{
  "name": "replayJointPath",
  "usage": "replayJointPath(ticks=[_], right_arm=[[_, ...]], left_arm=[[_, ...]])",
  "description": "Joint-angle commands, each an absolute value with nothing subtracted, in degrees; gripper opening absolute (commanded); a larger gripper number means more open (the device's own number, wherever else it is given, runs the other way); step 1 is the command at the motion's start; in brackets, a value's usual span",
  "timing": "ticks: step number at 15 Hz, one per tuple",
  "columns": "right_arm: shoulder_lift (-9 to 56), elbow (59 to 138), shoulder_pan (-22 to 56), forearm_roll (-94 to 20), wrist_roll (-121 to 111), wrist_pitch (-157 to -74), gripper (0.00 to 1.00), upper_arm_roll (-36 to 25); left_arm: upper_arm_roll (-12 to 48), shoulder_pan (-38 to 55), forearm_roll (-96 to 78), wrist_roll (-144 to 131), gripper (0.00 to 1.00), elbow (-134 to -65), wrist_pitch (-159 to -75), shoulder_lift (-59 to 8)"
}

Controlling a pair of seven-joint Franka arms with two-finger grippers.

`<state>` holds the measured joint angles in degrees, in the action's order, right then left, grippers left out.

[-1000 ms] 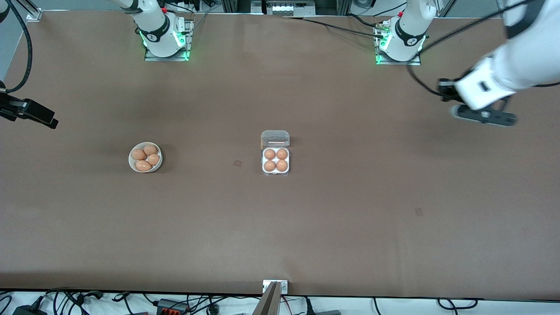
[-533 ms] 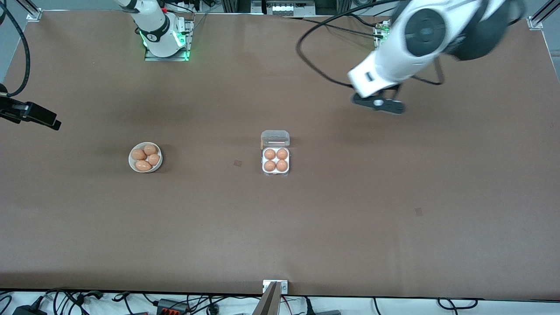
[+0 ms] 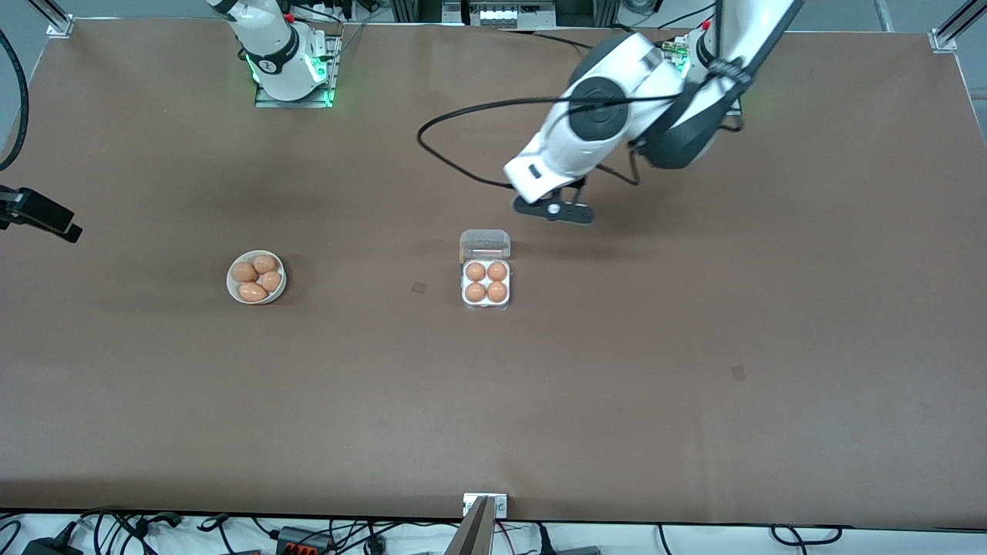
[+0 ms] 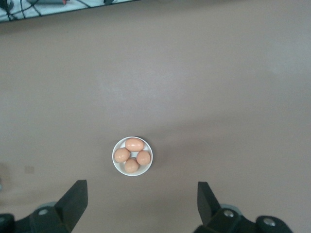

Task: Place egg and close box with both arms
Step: 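Lower the left gripper onto the open carton lid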

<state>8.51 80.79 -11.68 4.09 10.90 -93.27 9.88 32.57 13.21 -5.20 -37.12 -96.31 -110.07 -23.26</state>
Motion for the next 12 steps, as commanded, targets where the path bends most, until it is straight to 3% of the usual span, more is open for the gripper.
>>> replayJointPath(ticks=[1, 5, 8, 12], right_arm=[[5.1, 84.2, -12.4, 4.0, 16.0, -91.6, 1.0, 12.0], [5.6, 82.5, -12.4, 0.4, 14.3, -88.9, 1.0, 10.4], [5.8, 82.4, -4.9, 0.3, 8.8, -89.2, 1.0, 1.6], [5.6, 82.4, -4.3, 0.3, 9.6, -88.5, 1.0, 1.8]], left_arm=[[32.5, 16.4, 1.0, -42.8, 0.01, -96.2, -115.0, -27.3], [32.5, 19.6, 10.8, -49.6, 0.01, -96.2, -121.4, -33.0], [32.5, 21.3, 18.9, -56.6, 0.01, -96.2, -126.8, -37.1], [32.4, 22.2, 27.5, -61.1, 0.01, -95.9, -129.5, -39.9]])
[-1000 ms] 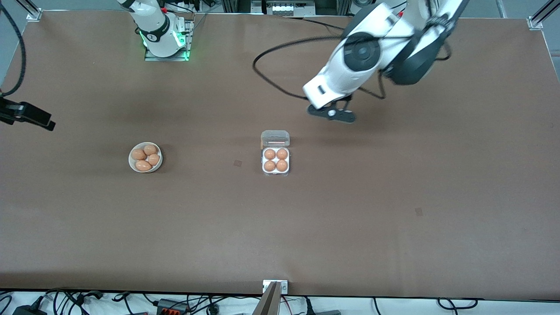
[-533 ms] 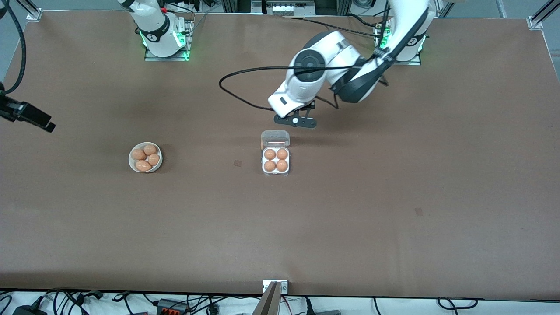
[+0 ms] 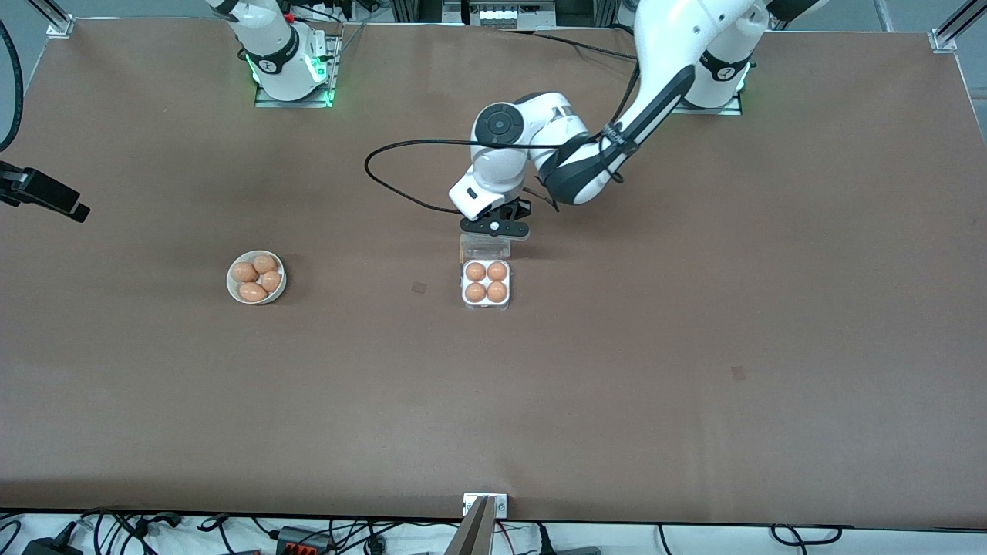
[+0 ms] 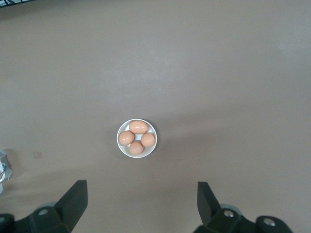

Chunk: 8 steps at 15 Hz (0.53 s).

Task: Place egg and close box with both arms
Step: 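Grasp the lid and fold it shut over the eggs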

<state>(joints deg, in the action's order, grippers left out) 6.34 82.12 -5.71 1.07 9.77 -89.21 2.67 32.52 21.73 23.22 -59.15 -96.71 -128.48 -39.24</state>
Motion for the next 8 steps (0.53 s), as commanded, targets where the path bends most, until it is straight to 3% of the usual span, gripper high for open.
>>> replayJointPath(ticks=[1, 5, 8], right_arm=[[5.4, 82.4, -3.7, 0.2, 10.5, -88.3, 1.0, 1.8], [5.4, 82.6, -3.4, 1.2, 9.4, -88.2, 1.0, 1.8], [5.3, 82.4, -3.9, 1.3, 5.8, -87.9, 1.0, 1.1]], left_arm=[[32.3, 22.1, 29.2, -61.3, 0.01, -95.7, -131.6, -40.2], [30.6, 22.0, 36.3, -62.3, 0.01, -94.5, -139.7, -40.2], [30.5, 21.3, 36.5, -63.4, 0.01, -94.3, -139.6, -39.8]])
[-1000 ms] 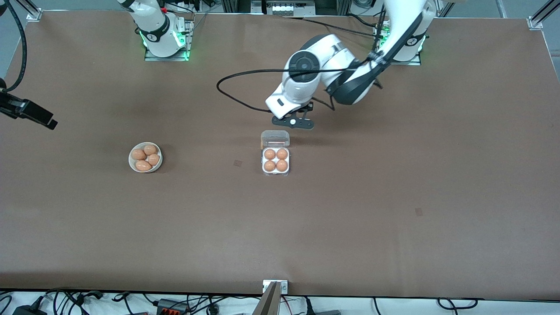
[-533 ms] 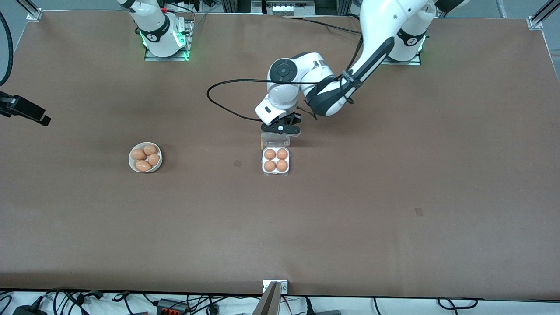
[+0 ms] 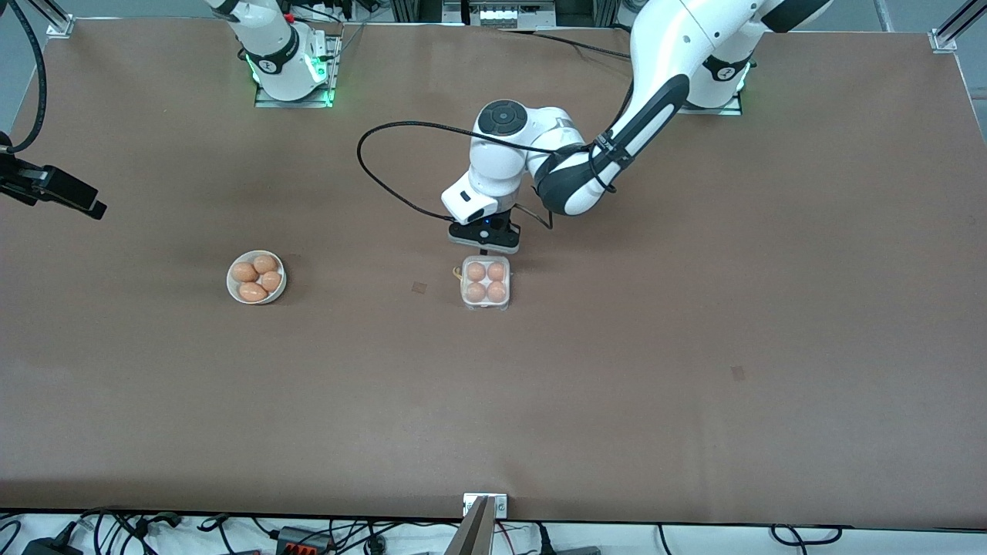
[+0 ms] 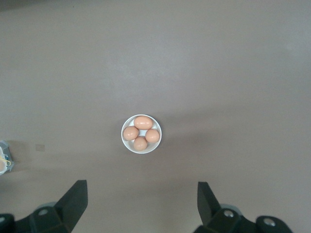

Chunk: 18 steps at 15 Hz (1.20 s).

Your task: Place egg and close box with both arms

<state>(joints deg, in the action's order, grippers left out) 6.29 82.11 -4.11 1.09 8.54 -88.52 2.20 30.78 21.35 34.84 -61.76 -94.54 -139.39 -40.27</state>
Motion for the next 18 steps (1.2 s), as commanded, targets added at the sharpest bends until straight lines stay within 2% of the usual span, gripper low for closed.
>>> replayJointPath(ticks=[1, 3, 10, 14, 16, 18], right_arm=[[5.1, 82.4, -4.0, 1.3, 4.9, -87.7, 1.0, 0.8], [5.1, 82.4, -4.1, 0.9, 3.5, -87.8, 1.0, -0.9], [5.0, 82.4, -3.7, 0.6, 3.6, -87.7, 1.0, -1.3], [5.0, 83.2, -2.2, 0.4, 4.4, -87.7, 1.0, -1.0], [5.0, 83.2, -1.8, 0.4, 4.7, -87.8, 1.0, -1.0], [5.1, 83.8, -1.8, 0.4, 4.8, -88.3, 1.0, -1.1]], left_arm=[[30.5, 21.2, 36.5, -63.5, 0.01, -94.6, -139.2, -39.6], [30.9, 20.6, 36.3, -63.3, 0.01, -94.7, -134.4, -37.9], [32.9, 20.3, 36.4, -48.7, 0.04, -94.0, -100.9, -31.0], [32.4, 17.9, 36.6, -31.1, 0.11, -93.9, -90.9, -26.2], [32.7, 13.8, 36.5, -21.8, 0.24, -93.1, -90.5, -24.0], [33.0, 8.6, 35.4, -12.5, 0.56, -89.4, -90.4, -23.6]])
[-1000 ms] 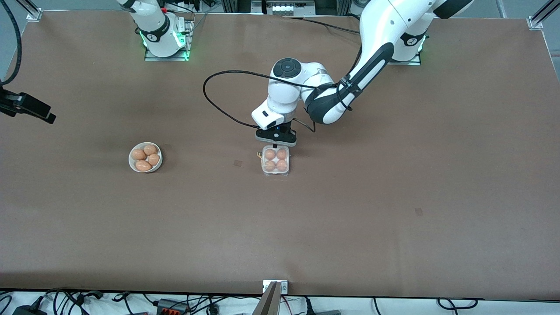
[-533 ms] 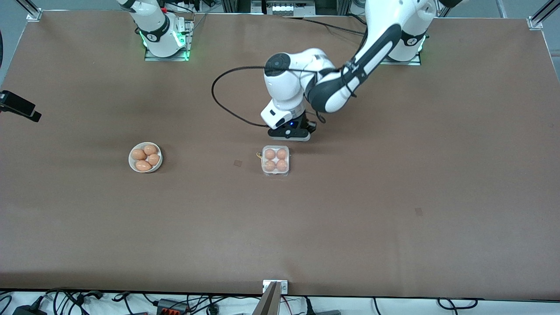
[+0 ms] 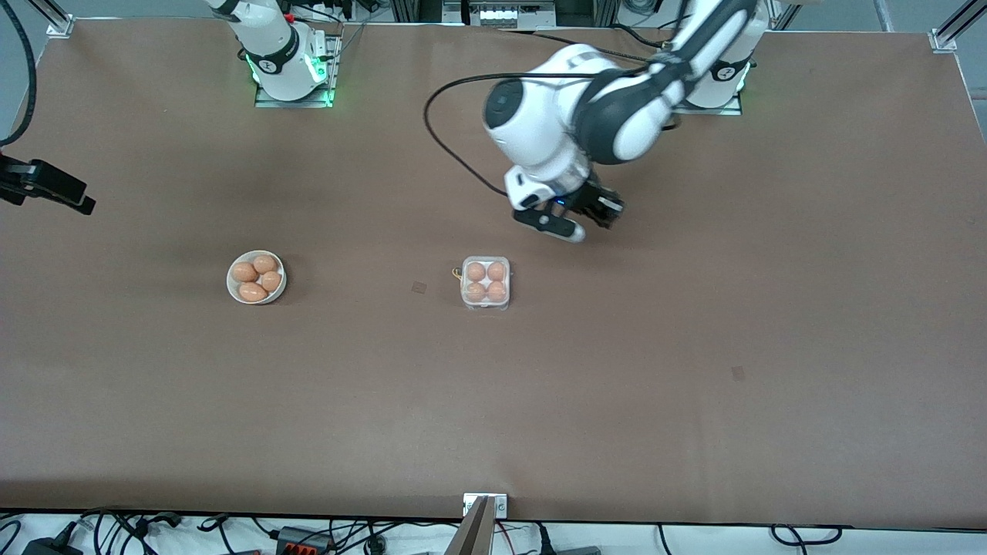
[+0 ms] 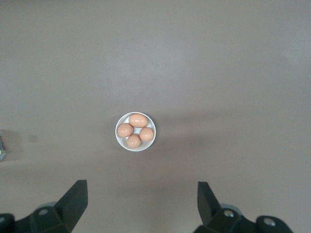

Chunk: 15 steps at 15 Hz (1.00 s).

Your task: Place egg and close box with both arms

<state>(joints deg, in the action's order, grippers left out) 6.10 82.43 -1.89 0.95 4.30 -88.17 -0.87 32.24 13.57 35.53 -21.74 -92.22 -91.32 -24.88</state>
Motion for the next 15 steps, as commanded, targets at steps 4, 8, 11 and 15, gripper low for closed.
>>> replayJointPath(ticks=[4, 8, 11, 15], right_arm=[[5.0, 84.0, -1.3, 0.9, 4.7, -88.1, 1.0, -1.0], [5.0, 83.7, -1.3, 1.3, 4.6, -88.2, 1.0, -1.1], [5.1, 83.6, -1.3, 1.8, 4.6, -88.5, 1.0, -1.0], [5.1, 83.6, -1.3, 1.8, 4.7, -89.9, 1.0, -1.0]], left_arm=[[33.0, -2.3, 22.8, -6.1, 1.0, -81.8, -90.0, -23.6], [33.0, -10.3, 13.9, -6.3, 1.0, -75.7, -83.9, -22.8], [29.8, -13.1, 8.1, -5.9, 1.0, -74.3, -80.0, -19.5], [12.1, -6.2, -1.2, -5.9, 1.0, -78.7, -80.2, -11.4]])
